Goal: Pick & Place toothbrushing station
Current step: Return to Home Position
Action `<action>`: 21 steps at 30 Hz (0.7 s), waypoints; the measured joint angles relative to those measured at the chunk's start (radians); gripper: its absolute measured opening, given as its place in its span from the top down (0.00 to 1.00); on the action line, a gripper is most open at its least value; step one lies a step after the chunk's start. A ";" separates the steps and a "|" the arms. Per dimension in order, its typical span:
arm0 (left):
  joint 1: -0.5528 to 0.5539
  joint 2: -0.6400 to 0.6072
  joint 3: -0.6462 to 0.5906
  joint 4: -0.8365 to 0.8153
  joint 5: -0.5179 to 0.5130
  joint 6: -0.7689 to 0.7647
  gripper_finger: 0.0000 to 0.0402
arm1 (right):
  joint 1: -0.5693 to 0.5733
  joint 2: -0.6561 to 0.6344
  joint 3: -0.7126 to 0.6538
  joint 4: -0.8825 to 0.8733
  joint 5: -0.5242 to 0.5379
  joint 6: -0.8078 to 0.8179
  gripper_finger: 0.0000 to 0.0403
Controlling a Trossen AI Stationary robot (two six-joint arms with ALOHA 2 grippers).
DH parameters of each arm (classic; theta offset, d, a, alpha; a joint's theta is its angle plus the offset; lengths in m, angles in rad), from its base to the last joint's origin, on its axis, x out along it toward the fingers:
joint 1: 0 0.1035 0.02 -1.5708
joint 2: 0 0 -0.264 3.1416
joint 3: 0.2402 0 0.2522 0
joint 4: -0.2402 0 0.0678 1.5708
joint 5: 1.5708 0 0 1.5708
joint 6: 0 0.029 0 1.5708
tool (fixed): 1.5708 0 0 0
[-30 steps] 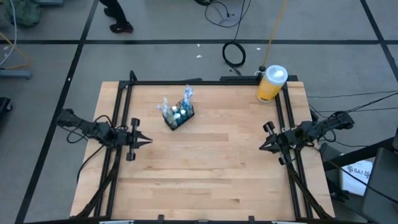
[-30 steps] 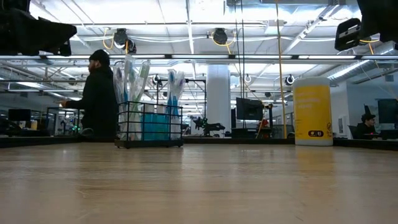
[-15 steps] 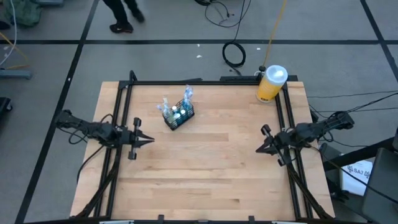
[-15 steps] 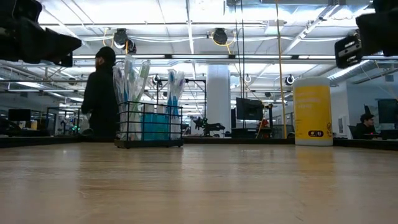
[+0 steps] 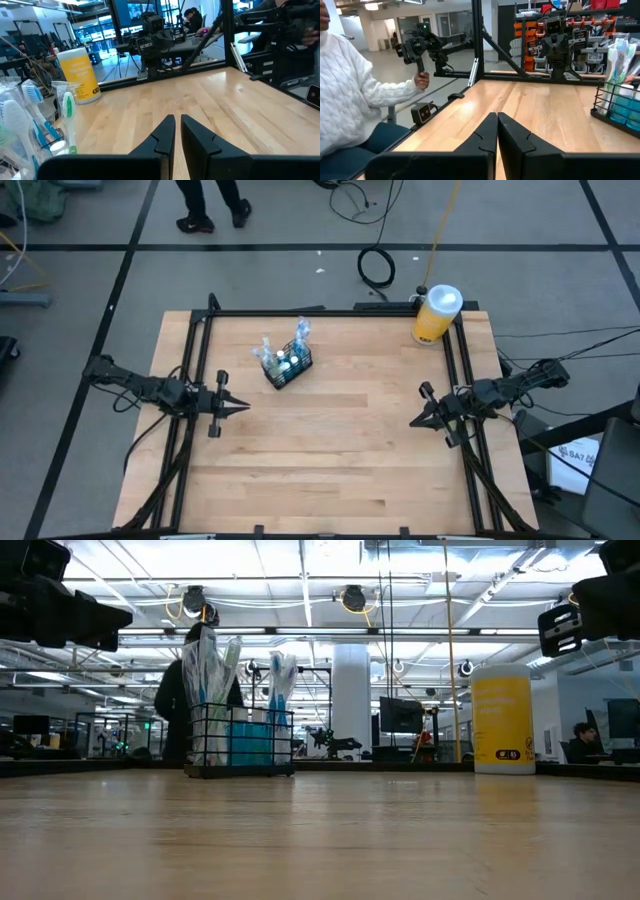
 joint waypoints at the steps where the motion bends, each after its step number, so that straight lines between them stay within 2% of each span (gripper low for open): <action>1: 0.000 0.000 0.000 0.001 0.000 0.001 0.91 | 0.000 0.000 0.000 0.000 0.000 0.000 0.99; 21: 0.000 0.000 -0.001 0.004 -0.001 -0.006 0.91 | 0.000 0.000 -0.001 0.000 0.000 0.023 0.99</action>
